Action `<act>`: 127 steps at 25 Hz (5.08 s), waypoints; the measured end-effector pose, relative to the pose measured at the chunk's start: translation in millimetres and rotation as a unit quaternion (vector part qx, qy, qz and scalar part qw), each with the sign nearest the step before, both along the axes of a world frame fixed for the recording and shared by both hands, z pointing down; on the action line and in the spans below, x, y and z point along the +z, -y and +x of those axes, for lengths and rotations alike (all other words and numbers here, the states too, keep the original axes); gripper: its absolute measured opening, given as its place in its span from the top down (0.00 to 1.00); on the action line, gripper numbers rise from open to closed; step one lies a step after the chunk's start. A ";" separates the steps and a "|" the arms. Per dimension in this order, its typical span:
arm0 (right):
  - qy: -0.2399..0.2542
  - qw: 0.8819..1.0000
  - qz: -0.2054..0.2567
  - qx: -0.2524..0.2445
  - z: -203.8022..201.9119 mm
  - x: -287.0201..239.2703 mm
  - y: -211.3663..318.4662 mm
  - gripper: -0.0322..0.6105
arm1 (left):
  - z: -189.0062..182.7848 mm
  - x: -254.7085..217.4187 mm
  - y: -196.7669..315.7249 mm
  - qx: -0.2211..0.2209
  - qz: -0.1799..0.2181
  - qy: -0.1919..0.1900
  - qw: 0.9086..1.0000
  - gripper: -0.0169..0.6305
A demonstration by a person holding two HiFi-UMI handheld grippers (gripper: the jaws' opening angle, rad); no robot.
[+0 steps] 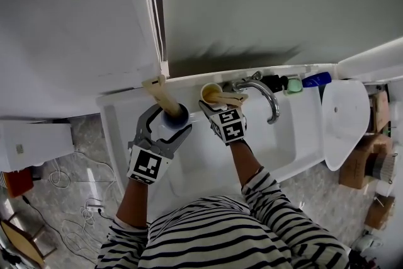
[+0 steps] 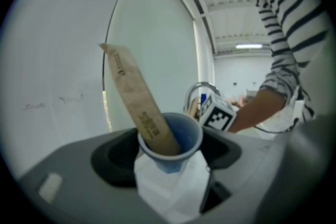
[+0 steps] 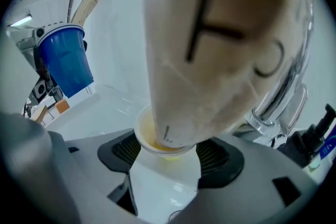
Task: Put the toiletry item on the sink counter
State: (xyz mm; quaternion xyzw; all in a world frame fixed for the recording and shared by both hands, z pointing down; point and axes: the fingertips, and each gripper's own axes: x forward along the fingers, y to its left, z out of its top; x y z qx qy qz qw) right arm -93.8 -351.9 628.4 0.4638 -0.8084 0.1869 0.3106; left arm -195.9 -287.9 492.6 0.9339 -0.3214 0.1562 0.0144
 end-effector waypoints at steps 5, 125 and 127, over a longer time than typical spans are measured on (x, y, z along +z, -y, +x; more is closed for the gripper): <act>-0.004 1.000 -0.016 0.004 3.1 10.1 -1.9 0.45 | 4.1 1.4 -1.4 0.004 -0.003 -0.001 1.000 0.41; 0.073 0.997 0.035 -0.010 14.4 -105.8 -78.1 0.46 | 37.6 114.6 52.1 -0.014 -0.011 0.022 1.000 0.35; 0.074 0.997 0.035 -0.010 14.1 -105.8 -77.8 0.46 | 35.8 113.2 52.4 -0.015 -0.010 0.025 1.000 0.33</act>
